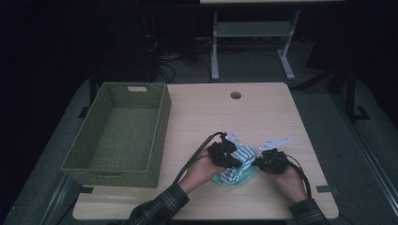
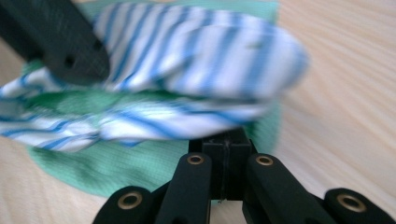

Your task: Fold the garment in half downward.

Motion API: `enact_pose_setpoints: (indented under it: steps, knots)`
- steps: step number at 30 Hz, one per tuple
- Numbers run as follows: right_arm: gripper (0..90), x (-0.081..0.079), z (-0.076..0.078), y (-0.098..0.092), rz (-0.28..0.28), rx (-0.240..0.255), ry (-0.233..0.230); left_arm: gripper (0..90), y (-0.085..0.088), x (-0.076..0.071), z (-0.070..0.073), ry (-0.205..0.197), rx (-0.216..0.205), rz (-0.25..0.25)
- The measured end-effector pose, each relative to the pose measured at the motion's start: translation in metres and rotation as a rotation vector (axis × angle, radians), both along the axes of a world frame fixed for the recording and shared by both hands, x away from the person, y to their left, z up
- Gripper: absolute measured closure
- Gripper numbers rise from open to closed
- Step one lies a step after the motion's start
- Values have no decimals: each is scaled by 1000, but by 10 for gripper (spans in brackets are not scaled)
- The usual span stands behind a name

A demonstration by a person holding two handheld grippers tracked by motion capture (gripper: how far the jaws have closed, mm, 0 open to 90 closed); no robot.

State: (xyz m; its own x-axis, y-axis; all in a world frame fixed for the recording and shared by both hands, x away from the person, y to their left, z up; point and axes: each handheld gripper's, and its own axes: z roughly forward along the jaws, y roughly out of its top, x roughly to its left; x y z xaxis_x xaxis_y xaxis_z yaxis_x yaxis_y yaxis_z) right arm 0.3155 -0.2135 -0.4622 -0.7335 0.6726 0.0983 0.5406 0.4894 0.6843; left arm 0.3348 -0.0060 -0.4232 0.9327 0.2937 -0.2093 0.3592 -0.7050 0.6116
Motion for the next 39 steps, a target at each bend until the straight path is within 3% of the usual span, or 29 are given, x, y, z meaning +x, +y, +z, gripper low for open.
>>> enact_pose_setpoints:
  steps: [7, 10, 15, 18, 24, 27, 30, 34, 39]
  knots:
    - [898, 3, 4, -19, -63, 5, -26, 892, -9, -3, -16, 12, 48, -28]
    - [898, 3, 10, -26, -84, -6, -46, 876, -10, -4, -21, 21, 44, -22]
    - [897, 3, 22, -31, -74, 35, -80, 743, -5, -10, -7, -21, 28, -18]
    - [897, 6, 29, -25, -45, 52, -88, 730, 5, -10, 4, -34, 7, -2]
    - [898, 21, 38, -6, 12, 83, -91, 889, 30, -4, 17, -45, -25, 58]
    - [897, 29, 39, 7, 37, 84, -87, 896, 44, 3, 18, -50, -27, 105]
    - [898, 36, 37, 19, 53, 83, -72, 896, 54, 8, 18, -56, -35, 154]
    - [898, 43, 29, 32, 79, 79, -60, 896, 60, 11, 11, -51, -26, 183]
    - [898, 50, 17, 43, 93, 59, -41, 896, 60, 17, -6, -29, 27, 199]
